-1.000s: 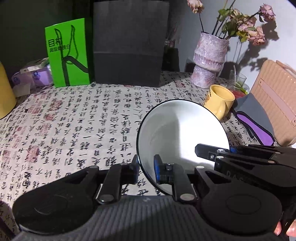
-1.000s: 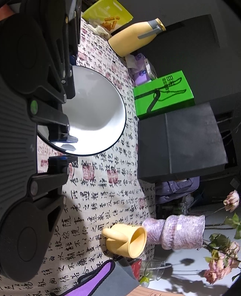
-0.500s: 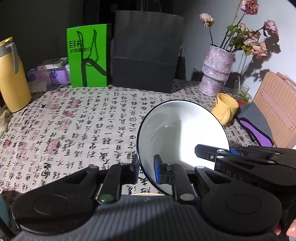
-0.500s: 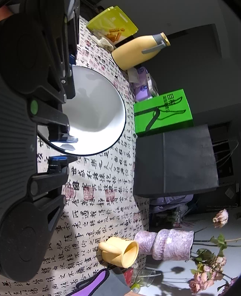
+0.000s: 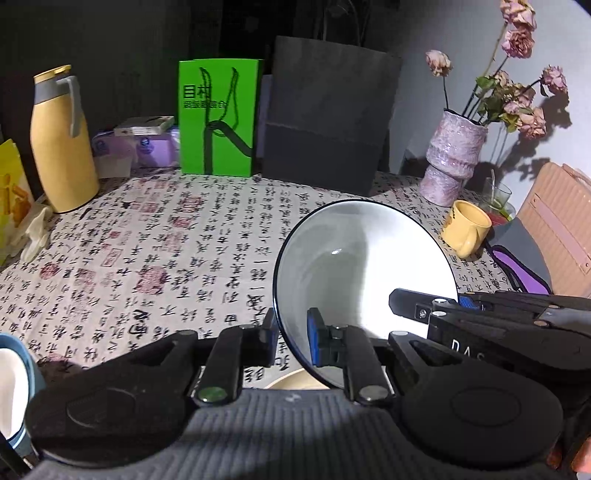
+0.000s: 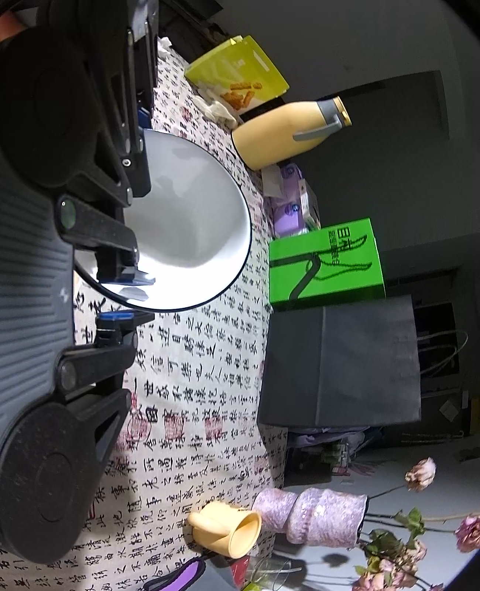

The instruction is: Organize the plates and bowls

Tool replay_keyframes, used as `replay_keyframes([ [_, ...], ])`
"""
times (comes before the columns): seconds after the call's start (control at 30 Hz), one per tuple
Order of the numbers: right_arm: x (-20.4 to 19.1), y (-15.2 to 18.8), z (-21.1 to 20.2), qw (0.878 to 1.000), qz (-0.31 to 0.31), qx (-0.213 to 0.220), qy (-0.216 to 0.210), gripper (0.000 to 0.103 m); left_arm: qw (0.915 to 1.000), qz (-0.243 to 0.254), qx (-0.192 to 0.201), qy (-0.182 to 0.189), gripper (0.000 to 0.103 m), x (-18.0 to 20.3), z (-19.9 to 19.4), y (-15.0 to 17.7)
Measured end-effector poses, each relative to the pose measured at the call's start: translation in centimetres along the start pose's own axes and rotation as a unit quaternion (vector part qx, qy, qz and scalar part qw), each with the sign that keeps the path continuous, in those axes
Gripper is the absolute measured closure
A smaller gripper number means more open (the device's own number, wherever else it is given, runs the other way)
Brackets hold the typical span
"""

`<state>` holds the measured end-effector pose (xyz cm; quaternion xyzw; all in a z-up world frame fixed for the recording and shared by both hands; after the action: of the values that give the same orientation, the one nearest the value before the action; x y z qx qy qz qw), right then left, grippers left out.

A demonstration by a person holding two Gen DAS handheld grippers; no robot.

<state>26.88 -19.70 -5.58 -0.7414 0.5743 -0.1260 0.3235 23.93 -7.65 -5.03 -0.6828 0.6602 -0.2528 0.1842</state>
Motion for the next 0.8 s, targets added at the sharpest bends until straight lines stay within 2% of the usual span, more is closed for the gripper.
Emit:
replay_keyframes([
  [0.8, -8.8, 0.6, -0.6, 0.999, -0.037, 0.001, -0.026, 0.09, 0.9986, -0.038, 0.03, -0.021, 0.087, -7.2, -5.0, 2.5],
])
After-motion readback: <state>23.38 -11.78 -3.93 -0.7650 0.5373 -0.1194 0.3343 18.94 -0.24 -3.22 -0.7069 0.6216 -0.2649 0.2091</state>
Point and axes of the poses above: each gripper's, at about its wrist camera, not at the fingertips, and z roughly the way its jaws point, x to its right, y to its underside, the point moved 6 cm from there along z, roughly the way its jaws point, and after that the axes turned 12 degrees about -x, right-handed, at the moved point
